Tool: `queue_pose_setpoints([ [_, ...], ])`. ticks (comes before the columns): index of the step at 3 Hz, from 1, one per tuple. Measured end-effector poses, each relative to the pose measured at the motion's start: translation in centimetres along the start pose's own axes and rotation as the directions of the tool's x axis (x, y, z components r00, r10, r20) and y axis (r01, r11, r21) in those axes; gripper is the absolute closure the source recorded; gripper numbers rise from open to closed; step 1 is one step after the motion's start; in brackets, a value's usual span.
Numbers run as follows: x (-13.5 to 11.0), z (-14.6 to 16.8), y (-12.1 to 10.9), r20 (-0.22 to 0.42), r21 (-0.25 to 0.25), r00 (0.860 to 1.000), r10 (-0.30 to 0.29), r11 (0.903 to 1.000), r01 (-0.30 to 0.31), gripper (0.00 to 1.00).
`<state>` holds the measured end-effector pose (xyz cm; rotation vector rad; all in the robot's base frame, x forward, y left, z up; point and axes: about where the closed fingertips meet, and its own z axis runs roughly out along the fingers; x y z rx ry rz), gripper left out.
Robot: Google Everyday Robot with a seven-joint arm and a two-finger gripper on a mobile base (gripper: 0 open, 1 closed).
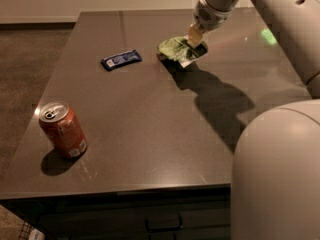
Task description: Move green jalapeno chip bag near rxbar blueberry
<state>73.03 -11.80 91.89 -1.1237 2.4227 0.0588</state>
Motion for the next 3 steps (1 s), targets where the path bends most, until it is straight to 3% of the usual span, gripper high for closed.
queue_pose_setpoints([
  [1,-2.8,0.8,2.1,0.029,-0.032,0.999,-0.036,0.9988,0.037,1.00],
  [3,-7.1,2.7,5.3,0.079,-0.094,0.993,-0.090,0.9908,0.097,0.61],
])
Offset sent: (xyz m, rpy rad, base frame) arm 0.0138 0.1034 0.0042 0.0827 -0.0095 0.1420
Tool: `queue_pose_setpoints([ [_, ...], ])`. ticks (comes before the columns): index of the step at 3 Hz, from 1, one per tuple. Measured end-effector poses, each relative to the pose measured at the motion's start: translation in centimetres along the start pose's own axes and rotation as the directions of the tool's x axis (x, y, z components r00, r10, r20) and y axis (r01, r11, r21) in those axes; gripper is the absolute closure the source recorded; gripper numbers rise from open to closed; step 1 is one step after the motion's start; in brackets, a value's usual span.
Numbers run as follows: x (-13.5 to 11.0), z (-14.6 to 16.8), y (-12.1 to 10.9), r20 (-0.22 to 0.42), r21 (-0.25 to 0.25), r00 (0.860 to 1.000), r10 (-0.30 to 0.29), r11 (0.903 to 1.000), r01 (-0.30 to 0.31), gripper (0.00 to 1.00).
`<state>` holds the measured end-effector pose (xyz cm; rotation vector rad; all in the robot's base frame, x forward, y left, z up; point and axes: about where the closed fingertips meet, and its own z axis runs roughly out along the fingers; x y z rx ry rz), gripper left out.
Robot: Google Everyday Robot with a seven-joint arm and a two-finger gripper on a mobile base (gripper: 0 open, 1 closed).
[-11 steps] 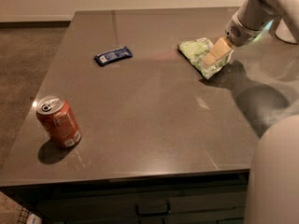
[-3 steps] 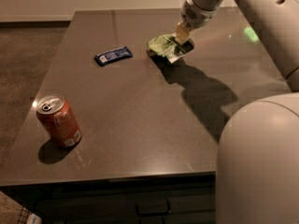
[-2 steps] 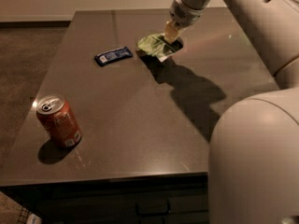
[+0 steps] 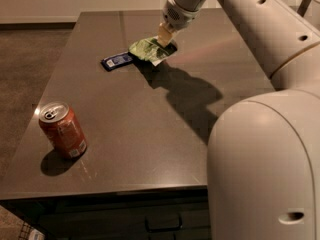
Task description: Move green jalapeno chip bag near rxbar blueberry
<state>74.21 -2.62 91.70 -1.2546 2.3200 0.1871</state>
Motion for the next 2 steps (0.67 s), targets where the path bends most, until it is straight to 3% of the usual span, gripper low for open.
queue_pose_setpoints([
  [1,-1.15,0.71,0.96,0.025,-0.030,0.999,-0.023,0.9992,0.024,0.38],
  [2,-1.21,1.21,1.11,0.023,-0.036,0.999,-0.025,0.9990,0.026,0.05],
])
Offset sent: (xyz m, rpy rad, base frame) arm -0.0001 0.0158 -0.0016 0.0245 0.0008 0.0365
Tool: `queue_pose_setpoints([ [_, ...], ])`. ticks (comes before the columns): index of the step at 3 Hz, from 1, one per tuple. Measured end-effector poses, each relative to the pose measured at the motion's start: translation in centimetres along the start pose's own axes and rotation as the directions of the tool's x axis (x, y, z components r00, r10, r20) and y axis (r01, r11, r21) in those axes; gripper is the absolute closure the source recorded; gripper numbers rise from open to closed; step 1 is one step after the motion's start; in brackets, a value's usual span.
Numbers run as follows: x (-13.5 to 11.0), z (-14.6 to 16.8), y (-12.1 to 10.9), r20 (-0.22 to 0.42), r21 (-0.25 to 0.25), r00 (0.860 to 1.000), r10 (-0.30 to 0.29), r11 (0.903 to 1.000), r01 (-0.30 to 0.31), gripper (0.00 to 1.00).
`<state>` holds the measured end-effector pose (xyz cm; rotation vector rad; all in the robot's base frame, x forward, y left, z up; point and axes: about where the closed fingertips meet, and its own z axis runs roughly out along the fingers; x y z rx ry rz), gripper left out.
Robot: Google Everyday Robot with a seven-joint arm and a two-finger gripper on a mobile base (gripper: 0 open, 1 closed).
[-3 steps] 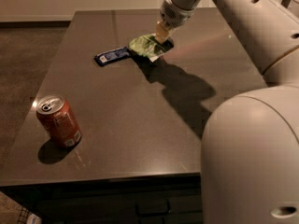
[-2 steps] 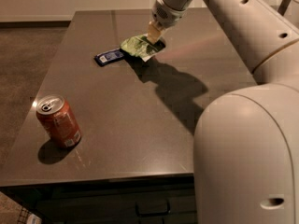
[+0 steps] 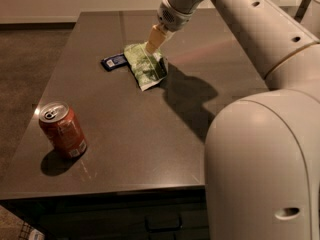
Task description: Move green jalapeno chip bag near rxbar blueberry
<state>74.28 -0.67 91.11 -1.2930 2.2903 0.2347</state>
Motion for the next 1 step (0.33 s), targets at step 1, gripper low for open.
queue_pose_setpoints([
  [1,-0.02,0.19,0.05,-0.001,-0.002,1.000,-0.001,1.0000,0.001,0.00],
])
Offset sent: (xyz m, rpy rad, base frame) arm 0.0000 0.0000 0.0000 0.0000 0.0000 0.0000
